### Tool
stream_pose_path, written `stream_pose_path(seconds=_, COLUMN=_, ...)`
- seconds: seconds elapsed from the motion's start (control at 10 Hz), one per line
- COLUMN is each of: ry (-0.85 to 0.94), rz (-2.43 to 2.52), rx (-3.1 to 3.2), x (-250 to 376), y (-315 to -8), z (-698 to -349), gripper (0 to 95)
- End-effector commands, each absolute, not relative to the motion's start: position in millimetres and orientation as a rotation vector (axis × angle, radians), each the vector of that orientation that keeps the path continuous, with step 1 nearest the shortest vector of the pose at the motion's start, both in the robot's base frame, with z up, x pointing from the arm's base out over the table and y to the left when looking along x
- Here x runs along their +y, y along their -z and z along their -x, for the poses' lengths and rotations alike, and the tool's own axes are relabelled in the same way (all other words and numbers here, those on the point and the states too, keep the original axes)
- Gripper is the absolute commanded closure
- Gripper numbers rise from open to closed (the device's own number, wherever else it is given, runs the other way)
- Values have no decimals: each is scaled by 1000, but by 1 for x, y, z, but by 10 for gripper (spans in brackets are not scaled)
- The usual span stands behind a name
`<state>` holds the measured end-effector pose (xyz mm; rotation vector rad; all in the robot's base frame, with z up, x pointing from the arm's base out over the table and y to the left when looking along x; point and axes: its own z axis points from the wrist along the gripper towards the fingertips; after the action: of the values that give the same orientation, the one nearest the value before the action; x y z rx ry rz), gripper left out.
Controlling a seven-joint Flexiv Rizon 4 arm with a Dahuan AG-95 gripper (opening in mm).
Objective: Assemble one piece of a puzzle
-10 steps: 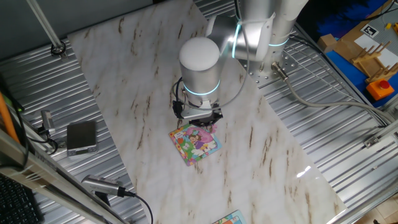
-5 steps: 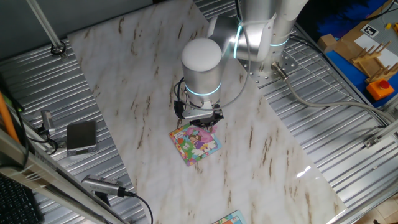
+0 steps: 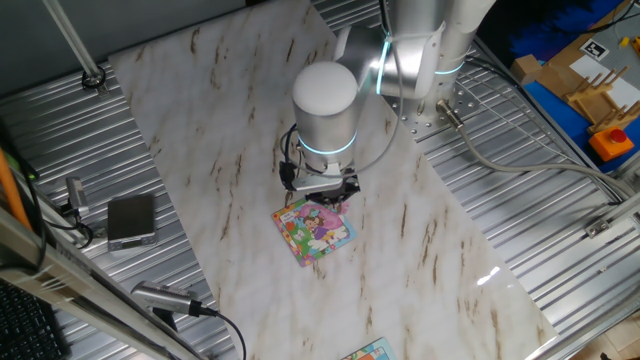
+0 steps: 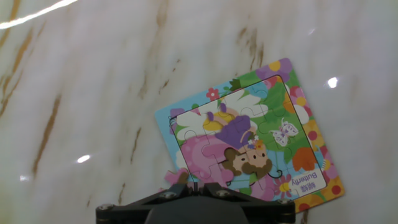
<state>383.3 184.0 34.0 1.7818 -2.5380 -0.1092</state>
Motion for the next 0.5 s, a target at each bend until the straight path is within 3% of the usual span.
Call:
stream_pose_path(seconds=0.1, ry=115, rz=-1742, rx=-2573, x=183, y=-35, z=-378, gripper=950)
stream_pose_path(seconds=0.5, ry=140, rz=-1713, rx=-2602, x=183, y=-32, z=-367, gripper=950)
